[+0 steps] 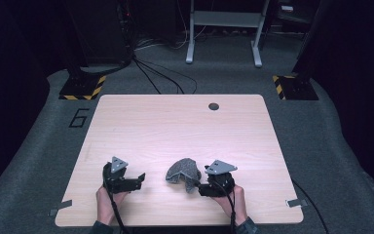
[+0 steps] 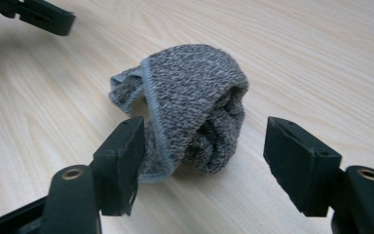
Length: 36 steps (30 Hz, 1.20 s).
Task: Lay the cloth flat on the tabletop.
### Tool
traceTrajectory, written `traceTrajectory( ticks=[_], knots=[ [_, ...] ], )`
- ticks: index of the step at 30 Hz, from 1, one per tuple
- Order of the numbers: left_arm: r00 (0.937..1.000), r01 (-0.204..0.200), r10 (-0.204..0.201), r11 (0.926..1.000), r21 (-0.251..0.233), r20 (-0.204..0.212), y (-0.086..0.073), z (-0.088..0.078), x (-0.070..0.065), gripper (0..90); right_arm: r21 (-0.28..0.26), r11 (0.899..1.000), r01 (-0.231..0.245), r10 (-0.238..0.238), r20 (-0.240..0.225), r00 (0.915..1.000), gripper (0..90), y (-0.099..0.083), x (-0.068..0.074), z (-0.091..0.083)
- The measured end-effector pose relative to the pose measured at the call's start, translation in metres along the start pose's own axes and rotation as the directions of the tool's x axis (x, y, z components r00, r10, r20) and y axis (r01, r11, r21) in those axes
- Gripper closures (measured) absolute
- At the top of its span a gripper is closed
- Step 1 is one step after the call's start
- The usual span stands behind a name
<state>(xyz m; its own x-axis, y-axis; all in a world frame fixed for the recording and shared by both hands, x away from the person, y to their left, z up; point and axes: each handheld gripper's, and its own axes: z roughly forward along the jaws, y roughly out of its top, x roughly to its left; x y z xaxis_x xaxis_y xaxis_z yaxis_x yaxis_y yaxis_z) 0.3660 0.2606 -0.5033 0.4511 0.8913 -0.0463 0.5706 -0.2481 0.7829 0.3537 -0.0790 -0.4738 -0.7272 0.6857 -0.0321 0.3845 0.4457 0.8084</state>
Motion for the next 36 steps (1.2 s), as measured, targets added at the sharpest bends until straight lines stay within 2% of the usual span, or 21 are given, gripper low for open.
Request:
traceTrajectory(
  ticks=[2,4,8,12,14,21,24,28,30,32,36],
  knots=[
    [0.9981,-0.03,0.029,0.9994,0.019,0.055,0.004,0.004,-0.01,8.1,0.001,1.0,0.007,-0.007,-0.004,1.0,33.2,-0.001,0.003,0.0],
    [0.995,-0.057,0.055,0.9982,0.02,0.083,0.006,0.008,-0.019,8.8,0.002,1.0,0.001,-0.001,-0.003,1.0,35.7,-0.002,0.008,-0.001],
    [0.987,-0.077,0.073,0.9969,0.019,0.143,0.011,0.017,-0.032,12.3,0.016,1.0,0.012,-0.012,0.01,0.9999,39.8,-0.003,0.012,0.002],
    [0.9814,-0.104,0.099,0.9945,0.018,0.164,0.016,0.026,-0.042,14.7,0.031,0.999,0.007,-0.007,0.009,0.9999,44.1,-0.005,0.013,0.006],
    [0.977,-0.105,0.099,0.9943,0.019,0.189,0.019,0.029,-0.046,14.8,0.039,0.999,0.011,-0.011,0.014,0.9998,45.3,-0.005,0.014,0.008],
    [0.9695,-0.146,0.138,0.9889,0.025,0.202,0.023,0.04,-0.059,15.5,0.048,0.999,0.019,-0.02,0.021,0.9996,50.1,-0.006,0.015,0.012],
    [0.9658,-0.159,0.149,0.9869,0.029,0.212,0.024,0.042,-0.062,19.3,0.057,0.998,0.015,-0.016,0.026,0.9995,53.1,-0.006,0.014,0.015],
    [0.9616,-0.178,0.165,0.9833,0.039,0.219,0.024,0.046,-0.066,29.6,0.071,0.997,0.026,-0.027,0.025,0.9993,60.0,-0.007,0.014,0.017],
    [0.9643,-0.187,0.175,0.9813,0.046,0.199,0.024,0.048,-0.068,35.2,0.078,0.997,0.028,-0.03,0.029,0.9991,64.5,-0.008,0.014,0.018],
    [0.9644,-0.193,0.18,0.98,0.05,0.194,0.024,0.049,-0.07,44.2,0.08,0.996,0.038,-0.041,0.031,0.9987,70.2,-0.009,0.014,0.018],
    [0.9649,-0.198,0.185,0.9786,0.055,0.186,0.024,0.051,-0.073,68.2,0.074,0.997,0.024,-0.026,0.032,0.9991,78.1,-0.01,0.012,0.016]
  ],
)
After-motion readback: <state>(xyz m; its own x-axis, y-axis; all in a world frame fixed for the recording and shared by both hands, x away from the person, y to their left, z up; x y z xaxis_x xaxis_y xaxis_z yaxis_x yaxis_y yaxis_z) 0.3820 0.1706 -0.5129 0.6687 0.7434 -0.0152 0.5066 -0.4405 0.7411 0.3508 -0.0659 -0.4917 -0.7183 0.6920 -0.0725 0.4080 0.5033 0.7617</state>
